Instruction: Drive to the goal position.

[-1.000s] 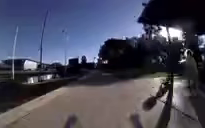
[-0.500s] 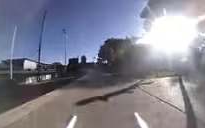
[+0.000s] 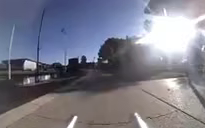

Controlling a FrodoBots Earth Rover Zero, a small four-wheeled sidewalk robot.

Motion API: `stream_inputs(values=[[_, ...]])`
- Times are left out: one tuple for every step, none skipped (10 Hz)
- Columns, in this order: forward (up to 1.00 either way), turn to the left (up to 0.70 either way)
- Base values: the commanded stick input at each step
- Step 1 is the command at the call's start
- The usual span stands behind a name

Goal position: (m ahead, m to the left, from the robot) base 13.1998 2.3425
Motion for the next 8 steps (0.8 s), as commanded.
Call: stream_inputs(values=[[0.01, 0.0], [0.39, 0.0], [0.78, 0.0], [1.0, 0.0], [1.0, 0.0], [1.0, 0.0], [1.0, 0.1], [1.0, 0.21]])
